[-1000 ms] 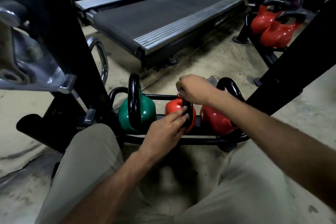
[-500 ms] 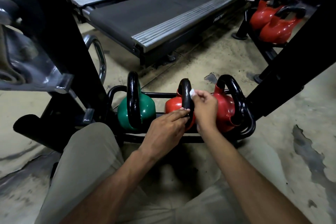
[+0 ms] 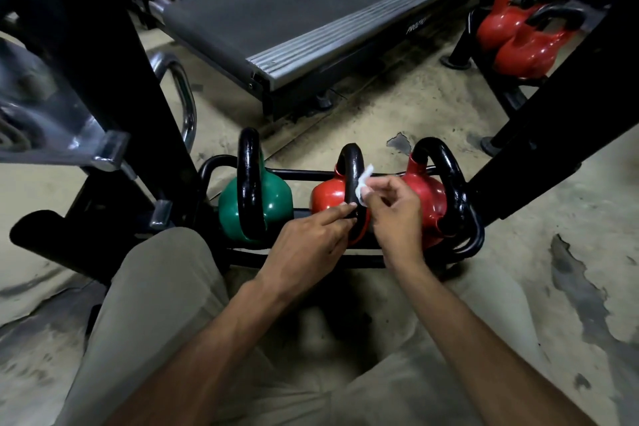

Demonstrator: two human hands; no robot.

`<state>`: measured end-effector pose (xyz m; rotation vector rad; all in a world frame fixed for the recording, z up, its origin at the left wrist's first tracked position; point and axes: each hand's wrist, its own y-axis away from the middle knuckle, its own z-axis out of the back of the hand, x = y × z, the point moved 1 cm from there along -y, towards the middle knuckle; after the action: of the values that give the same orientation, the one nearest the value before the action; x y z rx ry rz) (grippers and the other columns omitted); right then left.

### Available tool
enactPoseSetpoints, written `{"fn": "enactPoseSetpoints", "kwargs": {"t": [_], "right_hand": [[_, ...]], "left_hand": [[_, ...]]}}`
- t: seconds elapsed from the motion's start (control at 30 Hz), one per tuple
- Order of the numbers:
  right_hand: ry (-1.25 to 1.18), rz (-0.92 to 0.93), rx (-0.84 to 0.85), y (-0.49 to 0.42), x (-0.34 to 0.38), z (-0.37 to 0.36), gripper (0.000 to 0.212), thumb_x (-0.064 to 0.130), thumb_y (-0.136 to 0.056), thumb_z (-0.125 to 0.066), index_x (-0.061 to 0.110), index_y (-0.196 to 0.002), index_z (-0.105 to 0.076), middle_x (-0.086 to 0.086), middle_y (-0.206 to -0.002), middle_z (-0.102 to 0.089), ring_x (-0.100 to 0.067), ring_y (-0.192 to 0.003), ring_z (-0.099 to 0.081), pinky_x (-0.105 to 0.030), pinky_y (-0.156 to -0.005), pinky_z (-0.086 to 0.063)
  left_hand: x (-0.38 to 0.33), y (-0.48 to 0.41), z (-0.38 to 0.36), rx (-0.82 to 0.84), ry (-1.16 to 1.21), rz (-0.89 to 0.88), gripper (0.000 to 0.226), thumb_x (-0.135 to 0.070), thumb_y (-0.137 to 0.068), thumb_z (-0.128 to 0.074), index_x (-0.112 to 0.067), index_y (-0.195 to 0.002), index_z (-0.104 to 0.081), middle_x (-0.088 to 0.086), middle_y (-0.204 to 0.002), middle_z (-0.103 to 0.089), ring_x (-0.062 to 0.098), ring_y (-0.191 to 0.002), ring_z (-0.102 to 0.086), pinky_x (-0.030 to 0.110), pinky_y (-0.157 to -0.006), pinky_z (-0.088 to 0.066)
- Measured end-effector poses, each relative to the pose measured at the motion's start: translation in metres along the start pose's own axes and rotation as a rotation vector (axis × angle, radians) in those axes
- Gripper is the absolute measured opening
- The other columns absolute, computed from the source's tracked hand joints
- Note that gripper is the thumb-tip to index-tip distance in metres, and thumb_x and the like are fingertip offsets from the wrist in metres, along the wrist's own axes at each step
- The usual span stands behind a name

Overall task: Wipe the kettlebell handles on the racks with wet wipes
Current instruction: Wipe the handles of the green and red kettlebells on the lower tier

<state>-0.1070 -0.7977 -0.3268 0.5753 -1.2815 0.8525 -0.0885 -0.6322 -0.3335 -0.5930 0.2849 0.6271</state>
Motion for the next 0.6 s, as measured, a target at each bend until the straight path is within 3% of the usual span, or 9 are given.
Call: {"fn": "enactPoseSetpoints", "kwargs": {"t": [0.07,0.13,0.23,0.33,0.4,0.47,0.53,0.6], "right_hand": [[0.316,0.302,0.064,-0.014,0.012,-0.007,0.008,0.010,-0.091,-0.068,0.015,-0.095,-0.072,0.002,-0.108,-0.071,-0.010,-0.099,-0.067,-0.024,-0.087,-0.052],[0.714,0.519,0.204,-0.044,0.025,-0.021,0.010,0.014,-0.092,-0.062,0.013,-0.096,-0.071,-0.001,-0.106,-0.068,-0.017,-0.098,-0.064,-0.030,-0.080,-0.051],[1.229,0.508,0.497,-0.086,0.057,-0.044,0.017,0.021,-0.087,-0.059,0.013,-0.094,-0.072,-0.010,-0.100,-0.069,-0.034,-0.098,-0.066,-0.037,-0.074,-0.052],[1.549,0.550,0.747,-0.088,0.084,-0.053,0.020,0.021,-0.084,-0.062,0.010,-0.095,-0.073,-0.018,-0.098,-0.069,-0.040,-0.095,-0.066,-0.036,-0.069,-0.049],[1.573,0.628,0.846,-0.069,0.088,-0.046,0.021,0.021,-0.083,-0.060,0.012,-0.095,-0.074,-0.017,-0.096,-0.068,-0.038,-0.096,-0.064,-0.036,-0.072,-0.049],[1.500,0.733,0.871,-0.048,0.080,-0.031,0.019,0.025,-0.086,-0.059,0.016,-0.094,-0.073,-0.010,-0.096,-0.067,-0.033,-0.106,-0.060,-0.039,-0.086,-0.051],[1.353,0.893,0.795,-0.032,0.066,-0.013,0.014,0.028,-0.091,-0.060,0.020,-0.089,-0.071,0.001,-0.093,-0.067,-0.026,-0.107,-0.055,-0.041,-0.095,-0.046],[1.136,0.916,0.646,-0.022,0.050,0.005,0.012,0.028,-0.092,-0.063,0.020,-0.088,-0.072,0.005,-0.093,-0.067,-0.024,-0.100,-0.054,-0.042,-0.092,-0.047]], "left_hand": [[-0.002,0.000,0.000,0.010,-0.024,-0.007,0.037,-0.027,-0.094,-0.050,-0.018,-0.119,-0.076,-0.003,-0.140,-0.066,0.019,-0.109,-0.073,0.039,-0.074,-0.064],[-0.003,0.000,0.000,0.007,-0.035,-0.027,0.029,-0.021,-0.095,-0.058,-0.016,-0.116,-0.076,0.000,-0.138,-0.067,0.019,-0.112,-0.072,0.040,-0.076,-0.064],[-0.006,0.000,0.000,0.017,-0.036,-0.045,0.026,-0.014,-0.094,-0.069,-0.013,-0.119,-0.076,0.003,-0.140,-0.066,0.016,-0.121,-0.068,0.039,-0.087,-0.063],[-0.007,0.002,0.003,0.032,-0.056,-0.036,0.028,-0.013,-0.092,-0.071,-0.014,-0.119,-0.075,0.002,-0.140,-0.066,0.016,-0.120,-0.068,0.036,-0.087,-0.063],[-0.008,0.005,0.004,0.049,-0.077,-0.029,0.025,-0.016,-0.091,-0.066,-0.015,-0.115,-0.075,0.002,-0.135,-0.068,0.019,-0.114,-0.071,0.038,-0.079,-0.064],[-0.010,0.007,0.004,0.068,-0.090,-0.045,0.020,-0.019,-0.091,-0.059,-0.015,-0.104,-0.073,0.002,-0.117,-0.072,0.023,-0.099,-0.073,0.041,-0.065,-0.062],[-0.011,0.007,0.003,0.076,-0.095,-0.063,0.019,-0.021,-0.093,-0.053,-0.015,-0.095,-0.070,0.002,-0.100,-0.069,0.025,-0.084,-0.071,0.042,-0.057,-0.058],[-0.013,0.010,0.003,0.071,-0.088,-0.073,0.019,-0.020,-0.095,-0.054,-0.014,-0.099,-0.072,0.003,-0.107,-0.071,0.024,-0.091,-0.072,0.042,-0.062,-0.060]]}}
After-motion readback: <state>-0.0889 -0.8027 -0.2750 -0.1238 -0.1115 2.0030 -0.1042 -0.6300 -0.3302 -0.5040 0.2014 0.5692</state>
